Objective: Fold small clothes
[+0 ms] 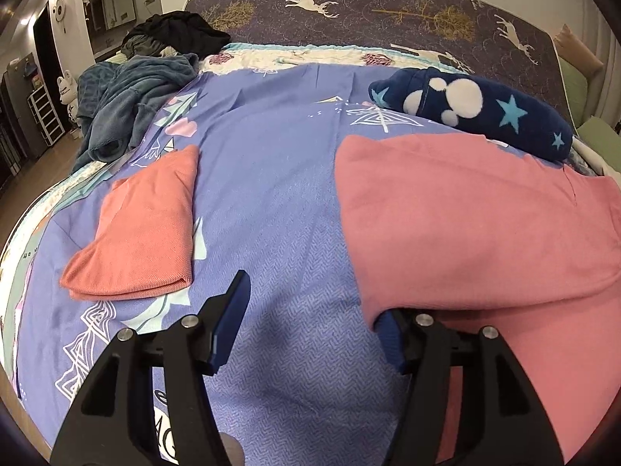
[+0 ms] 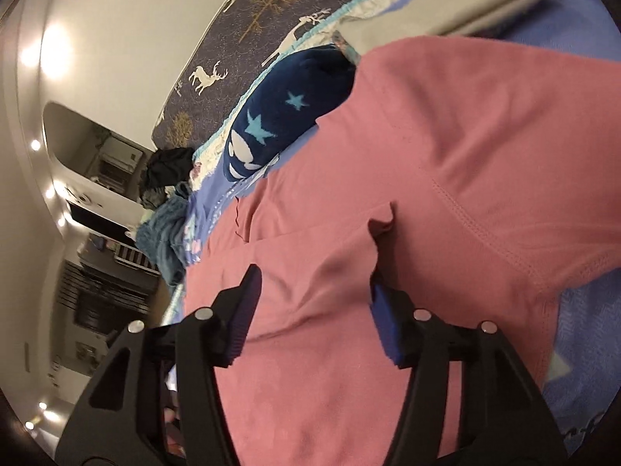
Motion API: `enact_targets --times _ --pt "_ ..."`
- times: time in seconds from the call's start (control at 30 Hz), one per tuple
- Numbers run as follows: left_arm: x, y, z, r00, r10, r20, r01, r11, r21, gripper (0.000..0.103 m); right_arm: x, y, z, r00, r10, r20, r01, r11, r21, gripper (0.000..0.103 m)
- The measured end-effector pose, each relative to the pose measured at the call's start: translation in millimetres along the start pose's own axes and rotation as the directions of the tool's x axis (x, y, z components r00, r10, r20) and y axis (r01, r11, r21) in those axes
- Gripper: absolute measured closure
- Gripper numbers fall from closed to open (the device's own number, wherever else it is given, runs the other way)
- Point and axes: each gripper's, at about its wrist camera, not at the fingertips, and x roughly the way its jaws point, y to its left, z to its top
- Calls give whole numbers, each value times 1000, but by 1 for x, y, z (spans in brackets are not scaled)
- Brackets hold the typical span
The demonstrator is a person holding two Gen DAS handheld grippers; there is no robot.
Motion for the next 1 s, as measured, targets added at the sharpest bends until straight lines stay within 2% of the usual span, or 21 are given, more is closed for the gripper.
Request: enact_targets --times 0.13,0.17,0.2,0.23,0.3,0.4,0.43,0.47,0.5,0.57,0.6,0.63,0.67,0.7,0.77,0.87,1.0 --pt "-1 0 0 1000 3 -2 -3 1000 -12 41 17 -3 15 1000 -6 -30 5 999 -37 50" --pt "-1 0 -1 1000 1 -2 -1 1000 -14 41 20 3 17 999 -22 -44 18 997 -76 68" --pt "-1 1 -1 1000 -2 -3 2 1000 -16 41 22 8 18 998 -31 -58 25 994 -108 96" --pt "-1 1 -1 1000 -5 -4 5 1000 -19 41 23 16 19 997 -38 -74 26 989 -146 99" --pt "-1 2 -2 1000 -8 -3 8 1000 -23 41 6 37 19 1000 -12 -7 10 976 -217 100" --pt "0 1 -1 1000 -3 -1 3 1000 -22 41 -26 62 22 992 93 82 -68 962 -265 100" --pt "0 1 -1 1000 -1 -1 1 1000 -22 39 -33 69 26 988 103 116 -67 958 -278 100" --pt "1 0 0 1000 2 -2 -2 1000 -23 39 -29 70 33 990 60 131 -21 959 -284 100" --pt "2 -2 0 1000 11 -4 -11 1000 -24 39 -15 68 41 993 -18 116 49 960 -277 99" --pt "0 -3 1 1000 22 3 -22 1000 -16 39 16 52 53 992 -120 30 124 966 -225 94" --pt "-2 -3 0 1000 22 11 -22 1000 -14 39 30 37 57 987 -158 -21 153 975 -159 94" --pt "-4 -2 -1 1000 15 18 -15 1000 -15 39 32 27 57 990 -137 -35 132 983 -125 93" --pt "-5 1 -2 1000 1 24 -1 1000 -19 38 32 22 55 995 -91 -40 87 991 -106 87" --pt "-6 3 -3 1000 -10 24 11 1000 -27 38 28 19 51 997 -60 -38 55 993 -107 66" --pt "-5 7 -2 999 -25 22 25 999 -40 36 23 17 45 999 -38 -31 34 991 -128 47" --pt "-14 6 -2 998 -54 43 56 998 -39 36 20 14 39 996 -63 -62 51 982 -184 46" --pt "-43 15 0 972 -211 106 219 973 -74 36 27 6 38 990 -101 -98 81 979 -189 46"
